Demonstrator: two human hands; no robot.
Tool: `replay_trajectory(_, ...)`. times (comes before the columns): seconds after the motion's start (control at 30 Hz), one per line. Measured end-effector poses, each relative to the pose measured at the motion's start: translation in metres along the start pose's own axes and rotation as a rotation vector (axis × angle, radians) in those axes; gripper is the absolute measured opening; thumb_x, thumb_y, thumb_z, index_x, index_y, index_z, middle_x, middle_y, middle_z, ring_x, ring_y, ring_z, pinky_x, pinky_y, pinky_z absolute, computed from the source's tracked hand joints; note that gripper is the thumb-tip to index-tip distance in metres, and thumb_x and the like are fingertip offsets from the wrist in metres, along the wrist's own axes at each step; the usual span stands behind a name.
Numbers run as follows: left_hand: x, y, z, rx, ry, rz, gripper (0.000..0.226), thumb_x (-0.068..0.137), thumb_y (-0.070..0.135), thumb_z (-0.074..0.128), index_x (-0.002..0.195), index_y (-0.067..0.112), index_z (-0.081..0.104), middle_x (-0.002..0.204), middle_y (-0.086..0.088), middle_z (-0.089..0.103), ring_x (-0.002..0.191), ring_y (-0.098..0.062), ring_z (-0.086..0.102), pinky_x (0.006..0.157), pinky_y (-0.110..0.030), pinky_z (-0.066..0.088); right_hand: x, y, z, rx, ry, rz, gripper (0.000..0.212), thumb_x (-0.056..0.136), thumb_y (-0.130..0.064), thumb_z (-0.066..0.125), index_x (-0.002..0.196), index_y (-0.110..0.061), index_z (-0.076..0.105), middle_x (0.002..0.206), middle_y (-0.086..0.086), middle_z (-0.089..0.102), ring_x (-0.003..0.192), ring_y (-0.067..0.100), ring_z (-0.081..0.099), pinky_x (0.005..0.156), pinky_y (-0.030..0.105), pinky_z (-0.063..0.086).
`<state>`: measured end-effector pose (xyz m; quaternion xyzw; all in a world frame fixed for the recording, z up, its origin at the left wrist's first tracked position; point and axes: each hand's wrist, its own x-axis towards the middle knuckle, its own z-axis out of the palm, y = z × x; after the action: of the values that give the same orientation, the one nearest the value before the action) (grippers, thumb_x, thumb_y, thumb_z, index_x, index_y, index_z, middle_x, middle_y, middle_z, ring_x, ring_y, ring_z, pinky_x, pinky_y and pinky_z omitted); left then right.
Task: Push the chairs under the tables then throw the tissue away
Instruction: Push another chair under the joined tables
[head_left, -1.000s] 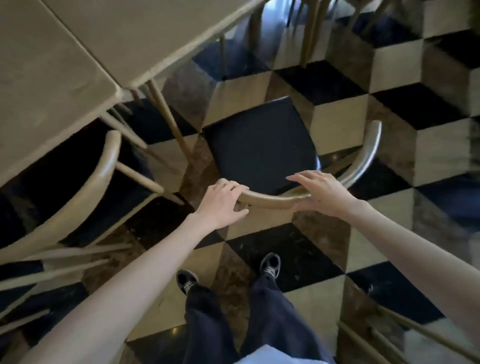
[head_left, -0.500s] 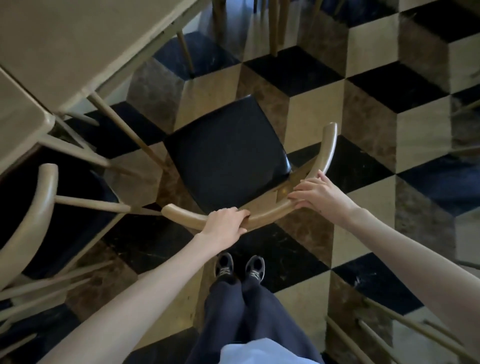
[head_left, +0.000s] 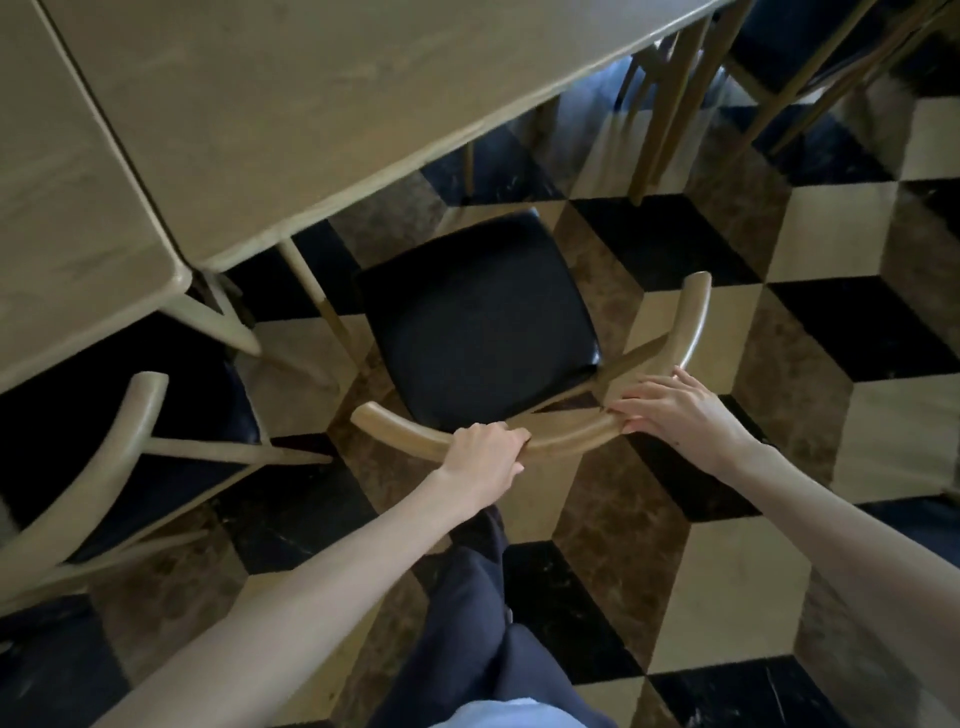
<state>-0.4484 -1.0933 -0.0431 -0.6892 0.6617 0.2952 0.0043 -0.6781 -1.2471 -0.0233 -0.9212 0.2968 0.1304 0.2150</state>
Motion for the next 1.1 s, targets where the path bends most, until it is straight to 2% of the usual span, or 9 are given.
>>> replay_trajectory(0.17,0.045,-0.026,-0.032,-0.029,-0.025,-0.072,0.039,0.09,0.031,0.061,0.125,0.016,0.053,0.115,-0.012,0.065,0.1,-0.031,0.065,0.08,-0.041,0.054,0.065,0.011,-0.039,-0.039,-0.053,-0.051,0.034,0.088,-0.027,0.062,0.122,-0.026,0.06,0.131,0.0,0.058,0.133,0.019,0.041,0.114,0.053,0.022)
replay_trajectory(0.3,0.071,-0.049,-0.056,-0.06,-0.011,-0.115,0.036,0.09,0.028,0.061,0.122,0.013,0.053,0.114,-0.014,0.064,0.102,-0.034,0.063,0.083,-0.045,0.052,0.116,0.012,-0.065,-0.041,-0.087,-0.07,0.036,0.089,-0.027,0.06,0.124,-0.024,0.059,0.133,0.001,0.056,0.135,0.019,0.038,0.116,0.044,0.012)
replay_trajectory(0.47,0.09,-0.074,-0.077,-0.136,0.061,-0.178,0.034,0.091,0.024,0.061,0.123,0.011,0.055,0.113,-0.012,0.066,0.099,-0.029,0.065,0.084,-0.04,0.053,0.166,0.012,-0.088,-0.128,-0.067,-0.183,0.041,0.079,-0.019,0.071,0.119,-0.02,0.063,0.124,0.006,0.063,0.127,0.027,0.049,0.108,0.058,0.029)
replay_trajectory(0.63,0.102,-0.092,-0.09,-0.187,0.117,-0.243,0.032,0.092,0.019,0.059,0.123,0.01,0.057,0.115,-0.013,0.066,0.101,-0.03,0.064,0.089,-0.042,0.053,0.206,0.013,-0.1,-0.135,-0.036,-0.231,0.038,0.078,-0.023,0.07,0.115,-0.02,0.065,0.119,0.006,0.066,0.122,0.027,0.054,0.105,0.055,0.032)
replay_trajectory(0.83,0.104,-0.108,-0.096,-0.173,0.127,-0.243,0.034,0.091,0.016,0.06,0.124,0.012,0.058,0.113,-0.012,0.067,0.097,-0.029,0.066,0.085,-0.041,0.052,0.217,0.008,-0.098,-0.136,-0.034,-0.223,0.039,0.079,-0.023,0.068,0.117,-0.019,0.064,0.12,0.006,0.066,0.122,0.028,0.053,0.105,0.061,0.033)
replay_trajectory(1.1,0.103,-0.115,-0.097,-0.166,0.119,-0.233,0.035,0.09,0.017,0.062,0.125,0.013,0.058,0.115,-0.011,0.067,0.099,-0.029,0.066,0.088,-0.043,0.052,0.214,-0.008,-0.099,-0.1,-0.022,-0.191,0.037,0.081,-0.023,0.066,0.117,-0.016,0.065,0.12,0.008,0.065,0.124,0.028,0.052,0.108,0.06,0.031)
